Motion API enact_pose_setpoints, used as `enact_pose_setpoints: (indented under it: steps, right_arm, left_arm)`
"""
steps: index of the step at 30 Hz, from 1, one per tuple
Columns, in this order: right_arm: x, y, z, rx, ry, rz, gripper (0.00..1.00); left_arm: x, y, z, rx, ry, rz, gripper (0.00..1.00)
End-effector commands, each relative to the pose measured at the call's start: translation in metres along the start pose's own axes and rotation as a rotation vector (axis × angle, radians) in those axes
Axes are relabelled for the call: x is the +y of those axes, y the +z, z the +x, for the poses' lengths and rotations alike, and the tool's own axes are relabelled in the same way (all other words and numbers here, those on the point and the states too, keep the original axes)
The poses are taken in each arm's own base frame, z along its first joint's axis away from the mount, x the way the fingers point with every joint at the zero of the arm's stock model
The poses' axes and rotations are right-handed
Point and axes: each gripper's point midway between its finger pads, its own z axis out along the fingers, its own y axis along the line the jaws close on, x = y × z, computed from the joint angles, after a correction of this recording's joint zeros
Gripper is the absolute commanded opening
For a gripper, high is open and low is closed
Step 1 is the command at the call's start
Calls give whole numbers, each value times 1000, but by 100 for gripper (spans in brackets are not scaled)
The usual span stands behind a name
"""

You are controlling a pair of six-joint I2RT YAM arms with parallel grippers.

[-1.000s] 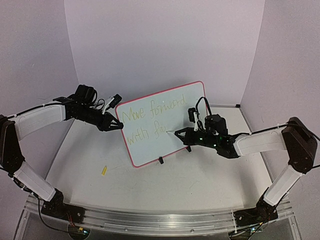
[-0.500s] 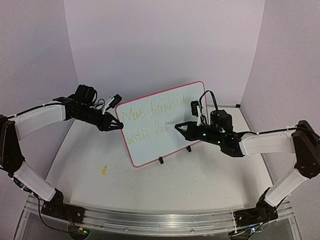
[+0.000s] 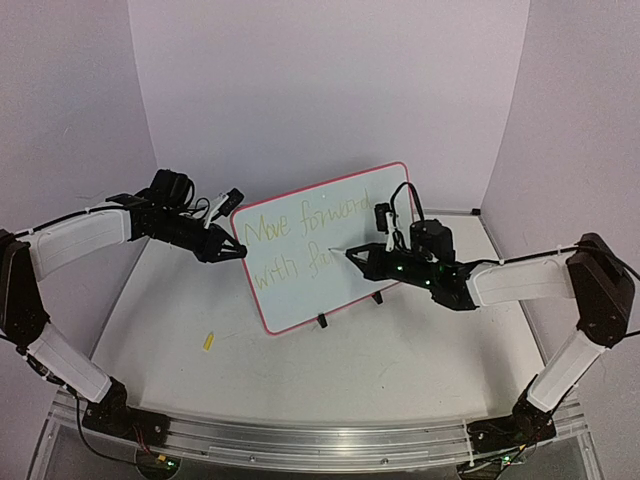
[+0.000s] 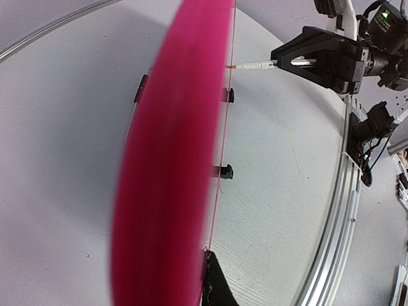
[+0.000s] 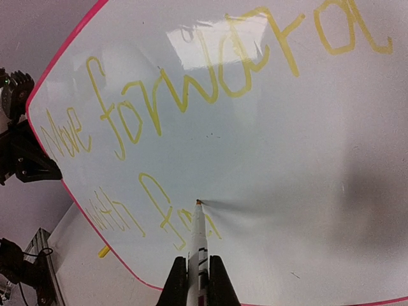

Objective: Write a sentence on the whiteboard

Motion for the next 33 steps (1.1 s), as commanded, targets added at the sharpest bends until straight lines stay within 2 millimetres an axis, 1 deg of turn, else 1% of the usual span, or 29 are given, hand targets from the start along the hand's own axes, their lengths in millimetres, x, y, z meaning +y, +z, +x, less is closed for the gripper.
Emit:
enact_pose_setpoints:
  steps: [1,4,9,14,17,23,33]
  right_arm:
    - [3,8,-15,-41,-11,6,0]
    - [4,5,-18,-51,-16,6,0]
    - [12,-11,-26,-85,-31,-14,0]
    - [7,-21,-19,-81,-26,6,0]
    - [1,-20,-12,-68,-16,23,0]
    - [-4,-11,-3,-40,-12,30,0]
    - [-5,-3,-4,-38,-10,37,0]
  left_arm:
    - [8,15,26,102,12,-49,0]
    - [7,15,26,102,13,-48,0]
    - [7,15,26,102,12,-48,0]
    - [7,14,26,101,12,-49,0]
    - [7,15,26,102,13,-48,0]
    - [8,16,27,105,11,-48,0]
    - [8,17,28,109,10,-47,0]
